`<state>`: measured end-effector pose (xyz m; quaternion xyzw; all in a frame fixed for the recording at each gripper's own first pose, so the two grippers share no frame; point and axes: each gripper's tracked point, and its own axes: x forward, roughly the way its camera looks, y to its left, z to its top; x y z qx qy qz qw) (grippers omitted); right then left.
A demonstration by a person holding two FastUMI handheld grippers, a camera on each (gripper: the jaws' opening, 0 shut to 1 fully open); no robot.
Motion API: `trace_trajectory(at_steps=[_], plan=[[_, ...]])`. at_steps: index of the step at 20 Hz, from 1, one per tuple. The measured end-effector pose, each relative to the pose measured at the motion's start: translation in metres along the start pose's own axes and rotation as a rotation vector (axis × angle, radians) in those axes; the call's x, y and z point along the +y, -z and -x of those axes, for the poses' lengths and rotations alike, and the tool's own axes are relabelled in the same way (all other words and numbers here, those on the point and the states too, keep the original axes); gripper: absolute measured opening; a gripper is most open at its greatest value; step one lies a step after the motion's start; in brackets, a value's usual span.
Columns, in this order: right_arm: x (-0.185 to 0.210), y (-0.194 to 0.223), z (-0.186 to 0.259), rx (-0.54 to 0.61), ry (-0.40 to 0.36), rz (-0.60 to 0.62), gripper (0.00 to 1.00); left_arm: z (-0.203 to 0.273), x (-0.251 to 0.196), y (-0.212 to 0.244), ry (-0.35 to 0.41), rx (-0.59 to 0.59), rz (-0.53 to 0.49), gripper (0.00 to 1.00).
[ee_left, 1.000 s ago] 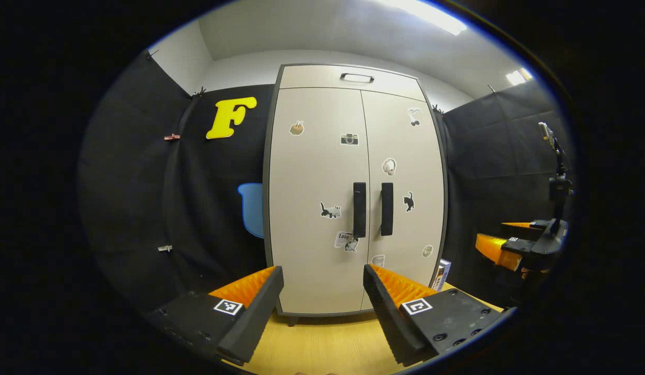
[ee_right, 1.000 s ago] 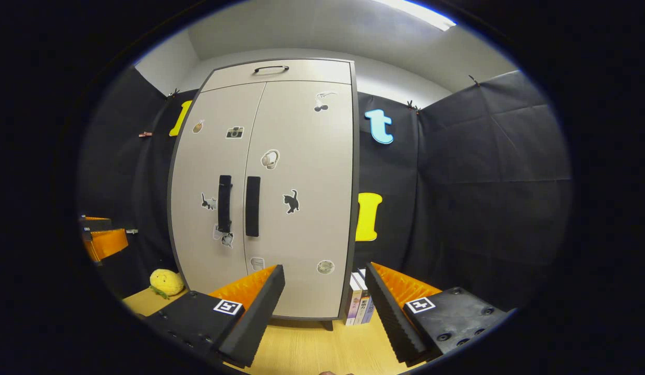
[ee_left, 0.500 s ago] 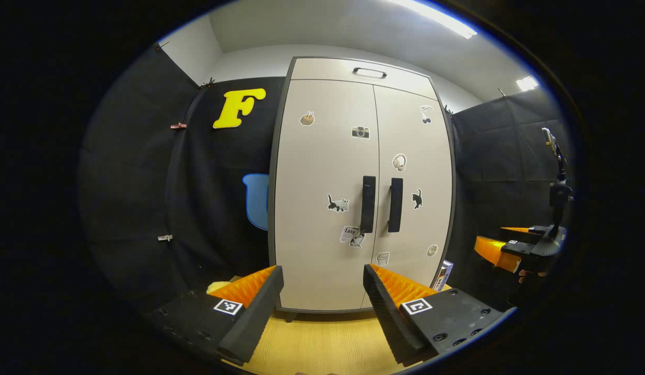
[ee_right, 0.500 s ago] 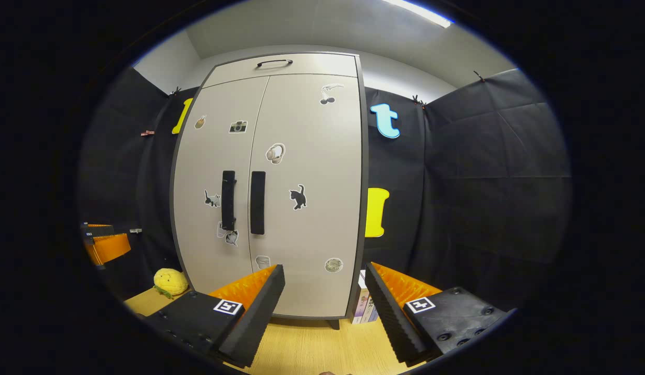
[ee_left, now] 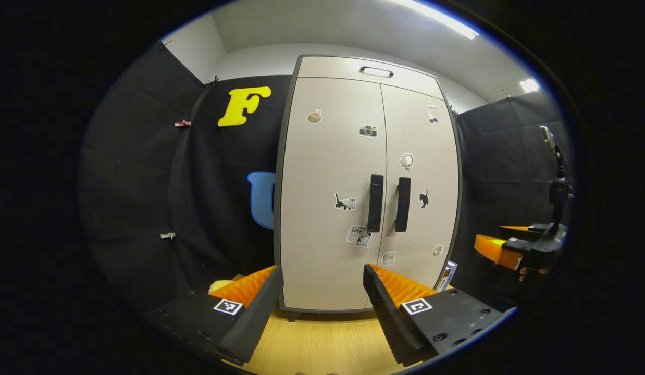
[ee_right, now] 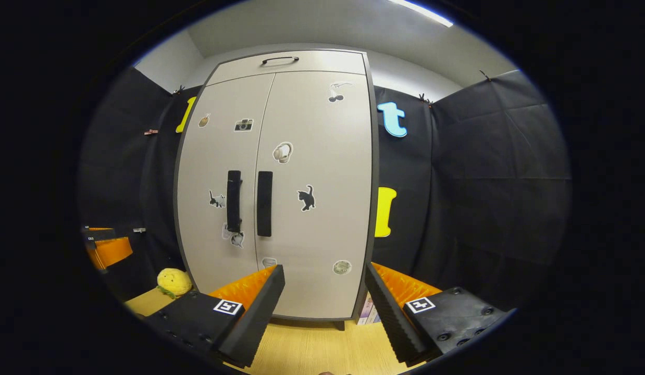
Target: Open the right door of the double-door shoe cabinet with the right hand, and open the left door with the left hand.
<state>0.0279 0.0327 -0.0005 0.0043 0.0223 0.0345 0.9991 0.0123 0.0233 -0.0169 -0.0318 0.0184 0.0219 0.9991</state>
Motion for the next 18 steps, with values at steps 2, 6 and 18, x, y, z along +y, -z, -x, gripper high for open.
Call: trace_trajectory(at_steps=[2,6,18], plan=[[0.006,-0.005,-0.006,0.002,-0.011,0.002,0.98,0.0,0.002,0.002,-0.003,0.005,0.0,0.95],[0.024,-0.025,-0.023,-0.004,-0.058,0.004,0.98,0.001,0.006,0.006,-0.013,0.013,0.009,0.95],[0.091,-0.07,-0.113,-0.048,-0.154,0.078,0.98,0.024,0.037,0.025,-0.088,0.047,0.048,0.95]])
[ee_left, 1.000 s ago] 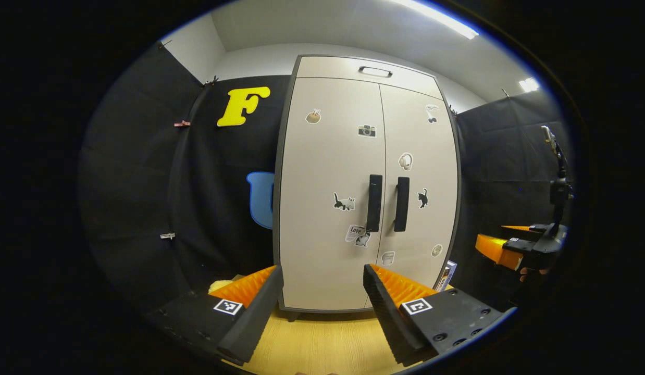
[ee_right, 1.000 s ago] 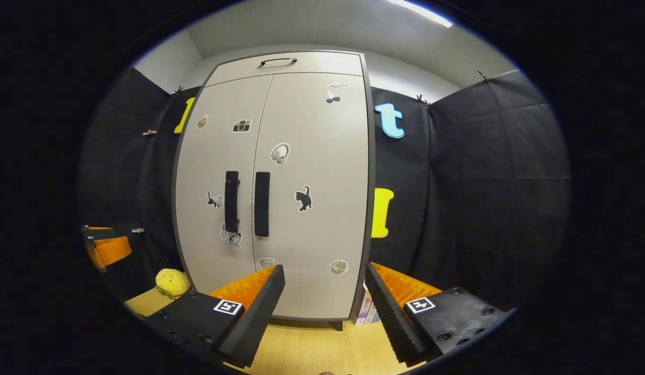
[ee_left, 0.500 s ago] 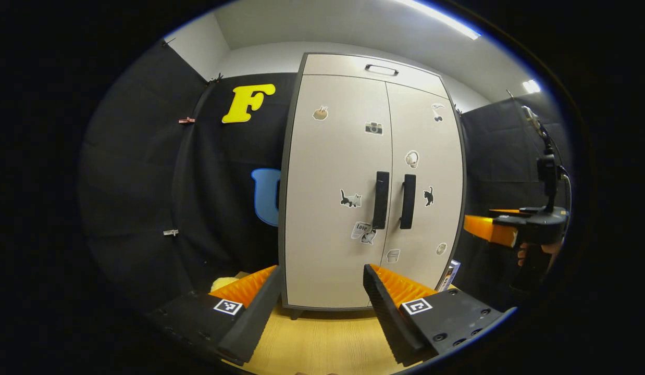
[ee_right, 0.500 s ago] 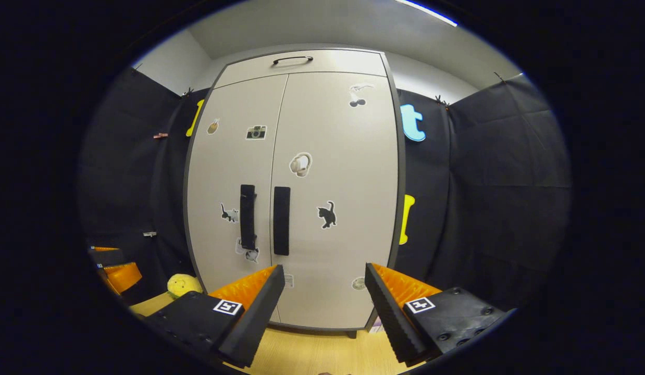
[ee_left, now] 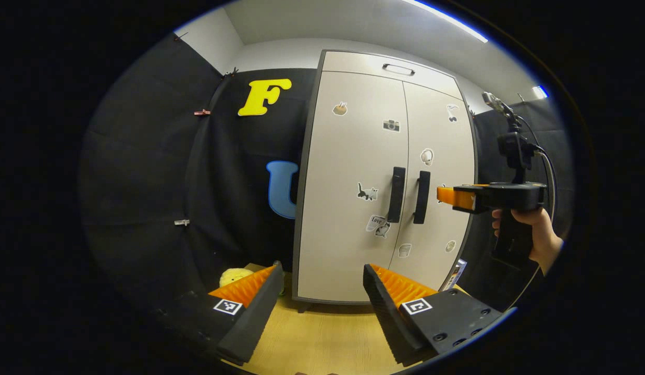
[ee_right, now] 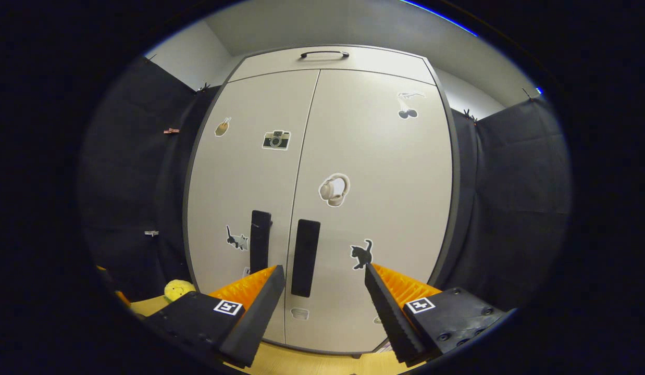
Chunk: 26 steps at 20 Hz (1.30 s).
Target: Open the right door of the double-door shoe cabinet with the right hand, and open the left door with the left hand.
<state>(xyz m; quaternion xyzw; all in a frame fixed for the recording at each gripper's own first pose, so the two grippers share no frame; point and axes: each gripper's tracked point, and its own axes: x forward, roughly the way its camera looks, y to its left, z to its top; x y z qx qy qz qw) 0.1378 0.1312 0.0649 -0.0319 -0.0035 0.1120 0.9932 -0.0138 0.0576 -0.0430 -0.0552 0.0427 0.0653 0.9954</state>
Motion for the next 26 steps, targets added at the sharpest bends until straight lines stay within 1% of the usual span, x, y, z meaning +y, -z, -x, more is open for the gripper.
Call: trace_trajectory(at_steps=[2,5,9,11,13,14,15,16,18,19,20,21,22,23,24,25,26], plan=[[0.007,0.003,-0.018,0.016,-0.01,-0.017,0.98,0.004,0.008,0.005,-0.016,0.011,0.006,0.95],[0.01,0.007,-0.046,0.039,0.007,-0.021,0.98,0.011,0.019,0.008,-0.041,0.018,0.022,0.96],[0.014,0.012,-0.071,0.075,0.019,-0.032,0.98,0.016,0.035,0.013,-0.077,0.025,0.047,0.95],[0.017,0.013,-0.077,0.089,0.025,-0.037,0.93,0.018,0.043,0.014,-0.093,0.028,0.059,0.95],[0.017,0.015,-0.082,0.102,0.034,-0.042,0.86,0.02,0.05,0.015,-0.106,0.028,0.071,0.95],[0.015,0.015,-0.085,0.105,0.047,-0.049,0.75,0.021,0.053,0.015,-0.11,0.026,0.076,0.95],[0.014,0.016,-0.088,0.111,0.056,-0.061,0.69,0.022,0.055,0.014,-0.112,0.025,0.079,0.95],[0.017,0.017,-0.089,0.123,0.053,-0.081,0.54,0.024,0.058,0.015,-0.116,0.024,0.081,0.95],[0.021,0.015,-0.088,0.125,0.043,-0.104,0.48,0.026,0.062,0.016,-0.12,0.025,0.082,0.95],[0.02,0.015,-0.087,0.129,0.047,-0.109,0.47,0.028,0.062,0.017,-0.118,0.027,0.084,0.95],[0.02,0.016,-0.089,0.131,0.043,-0.119,0.37,0.029,0.062,0.018,-0.117,0.028,0.084,0.95],[0.019,0.016,-0.088,0.132,0.04,-0.134,0.37,0.03,0.063,0.018,-0.114,0.031,0.084,0.95],[0.02,0.016,-0.088,0.136,0.037,-0.155,0.33,0.031,0.062,0.019,-0.109,0.031,0.082,0.95],[0.019,0.017,-0.087,0.139,0.035,-0.163,0.33,0.032,0.062,0.018,-0.104,0.031,0.078,0.95],[0.019,0.017,-0.088,0.144,0.032,-0.165,0.28,0.034,0.061,0.018,-0.099,0.029,0.071,0.96],[0.02,0.019,-0.087,0.149,0.03,-0.166,0.28,0.035,0.06,0.017,-0.094,0.027,0.062,0.96],[0.02,0.016,-0.087,0.145,0.024,-0.161,0.22,0.036,0.059,0.016,-0.089,0.024,0.053,0.96]])
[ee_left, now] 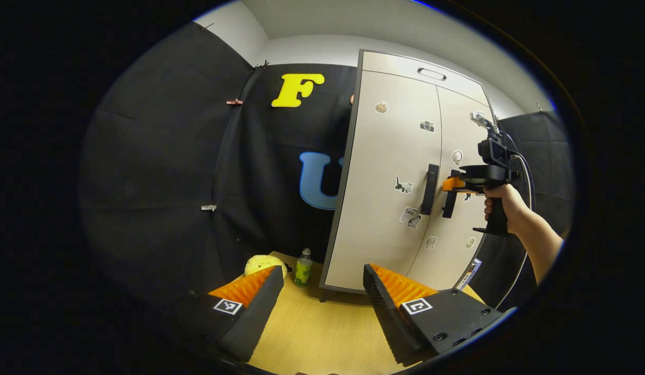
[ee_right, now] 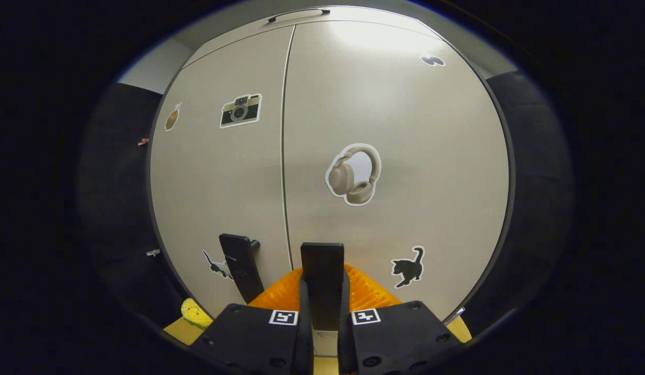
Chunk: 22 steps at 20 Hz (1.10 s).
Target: Open the right door of the double-door shoe cabinet with the right hand, and open the left door with the left hand.
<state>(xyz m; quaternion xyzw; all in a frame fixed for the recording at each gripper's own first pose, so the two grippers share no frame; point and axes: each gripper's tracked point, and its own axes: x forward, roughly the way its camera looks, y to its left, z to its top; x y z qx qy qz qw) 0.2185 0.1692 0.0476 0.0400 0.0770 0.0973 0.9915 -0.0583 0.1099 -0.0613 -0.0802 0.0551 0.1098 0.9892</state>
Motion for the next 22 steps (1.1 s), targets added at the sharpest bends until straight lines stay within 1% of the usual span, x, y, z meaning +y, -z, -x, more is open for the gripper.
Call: trace_trajectory(at_steps=[1,2,3,4,10,16,22], plan=[[0.0,0.002,0.003,0.01,-0.006,-0.002,0.22,0.001,-0.001,-0.001,0.005,-0.003,-0.009,0.96],[0.001,0.0,0.002,0.005,-0.02,0.002,0.17,0.002,-0.002,-0.002,0.01,-0.006,-0.014,0.95],[0.0,0.002,0.005,0.016,-0.025,-0.004,0.17,0.004,-0.003,-0.003,0.017,-0.009,-0.018,0.95],[0.001,0.001,0.005,0.016,-0.034,-0.001,0.13,0.004,-0.005,-0.004,0.024,-0.012,-0.02,0.95],[-0.002,0.004,0.032,0.001,-0.061,-0.015,0.12,0.007,-0.016,-0.007,0.075,-0.014,-0.023,0.95],[-0.014,0.005,0.063,-0.007,-0.055,-0.005,0.12,0.007,-0.034,-0.01,0.142,-0.011,-0.041,0.95],[-0.029,0.005,0.085,-0.009,-0.033,0.004,0.12,0.011,-0.054,-0.011,0.205,-0.008,-0.053,0.95]])
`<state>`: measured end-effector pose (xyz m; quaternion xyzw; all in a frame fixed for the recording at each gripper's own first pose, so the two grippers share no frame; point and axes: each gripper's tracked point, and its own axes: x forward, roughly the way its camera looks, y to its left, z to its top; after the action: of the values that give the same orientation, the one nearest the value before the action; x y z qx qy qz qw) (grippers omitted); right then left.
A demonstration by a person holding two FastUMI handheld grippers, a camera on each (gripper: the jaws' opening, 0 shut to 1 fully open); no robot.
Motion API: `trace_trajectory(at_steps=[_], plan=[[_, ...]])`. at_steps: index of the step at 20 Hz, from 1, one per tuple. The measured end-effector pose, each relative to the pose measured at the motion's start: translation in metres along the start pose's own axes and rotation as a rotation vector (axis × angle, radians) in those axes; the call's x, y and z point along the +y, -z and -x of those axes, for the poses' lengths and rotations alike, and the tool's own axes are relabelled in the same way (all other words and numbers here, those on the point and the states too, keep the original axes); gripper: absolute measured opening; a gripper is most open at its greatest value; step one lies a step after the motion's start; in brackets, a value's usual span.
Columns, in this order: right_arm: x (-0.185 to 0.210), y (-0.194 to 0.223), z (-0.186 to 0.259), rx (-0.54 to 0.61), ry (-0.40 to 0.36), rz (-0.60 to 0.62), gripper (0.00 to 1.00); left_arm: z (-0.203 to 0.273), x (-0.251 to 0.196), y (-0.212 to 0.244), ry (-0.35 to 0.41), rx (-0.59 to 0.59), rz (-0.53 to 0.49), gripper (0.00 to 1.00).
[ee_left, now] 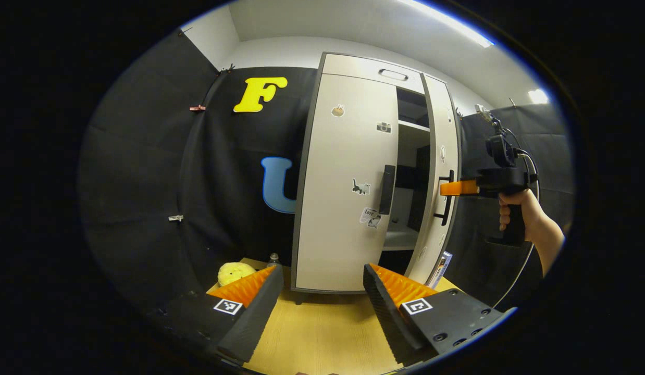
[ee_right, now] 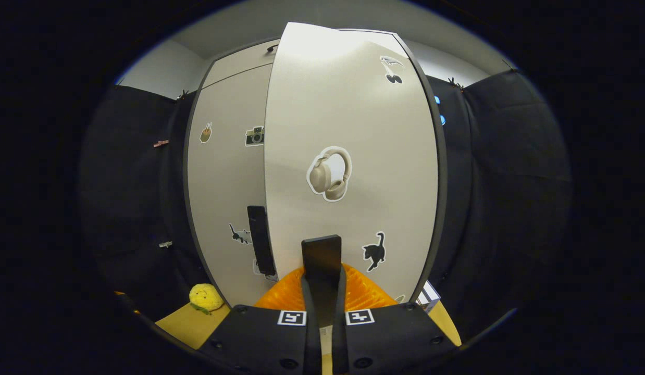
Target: Open the right door of the double-door shoe cabinet with the right hand, and open the left door with the left hand.
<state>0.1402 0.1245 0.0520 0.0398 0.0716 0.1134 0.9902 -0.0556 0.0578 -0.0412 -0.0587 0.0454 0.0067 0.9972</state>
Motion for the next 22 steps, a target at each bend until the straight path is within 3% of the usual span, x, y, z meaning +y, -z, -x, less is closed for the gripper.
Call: trace_trajectory(at_steps=[22], plan=[[-0.072,-0.003,0.049,0.018,0.077,0.038,0.11,-0.021,-0.071,0.004,0.08,0.007,-0.008,0.95]])
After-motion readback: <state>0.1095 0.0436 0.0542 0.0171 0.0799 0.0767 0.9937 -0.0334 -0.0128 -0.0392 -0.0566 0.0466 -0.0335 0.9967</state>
